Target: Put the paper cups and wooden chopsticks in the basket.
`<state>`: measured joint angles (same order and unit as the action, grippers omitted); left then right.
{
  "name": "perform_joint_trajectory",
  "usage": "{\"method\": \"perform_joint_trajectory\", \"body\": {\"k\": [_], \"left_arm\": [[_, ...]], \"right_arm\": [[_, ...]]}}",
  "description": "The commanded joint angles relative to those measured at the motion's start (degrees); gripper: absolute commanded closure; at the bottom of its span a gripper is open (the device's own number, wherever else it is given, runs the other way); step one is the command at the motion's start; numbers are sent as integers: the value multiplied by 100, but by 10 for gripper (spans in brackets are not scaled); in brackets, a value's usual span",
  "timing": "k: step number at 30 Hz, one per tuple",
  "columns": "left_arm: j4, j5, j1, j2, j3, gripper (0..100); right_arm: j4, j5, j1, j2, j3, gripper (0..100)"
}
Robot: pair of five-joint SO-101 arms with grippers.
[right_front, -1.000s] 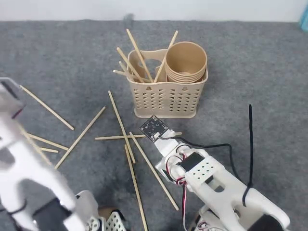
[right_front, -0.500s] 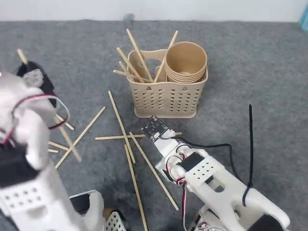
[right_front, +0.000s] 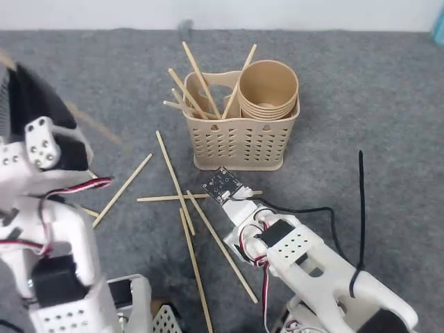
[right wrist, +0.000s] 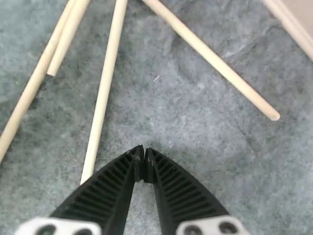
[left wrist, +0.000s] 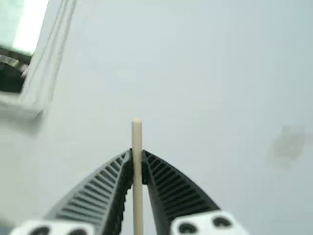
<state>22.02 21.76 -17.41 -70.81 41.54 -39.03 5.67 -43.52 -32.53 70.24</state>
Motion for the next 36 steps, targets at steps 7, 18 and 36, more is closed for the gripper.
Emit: {"method": "perform_joint_trajectory", "body": {"k": [7,18,36], "left_arm": [[-2189,105,2321,105,-224,988],[-1723,-492,2708,2673,-1499,988],[-3798,-492,2734,3367,927,988]], "right_arm": [[75,97,66,-22,-26,987],[48,448,66,-22,-26,987],[48,457,66,-22,-26,987]]}}
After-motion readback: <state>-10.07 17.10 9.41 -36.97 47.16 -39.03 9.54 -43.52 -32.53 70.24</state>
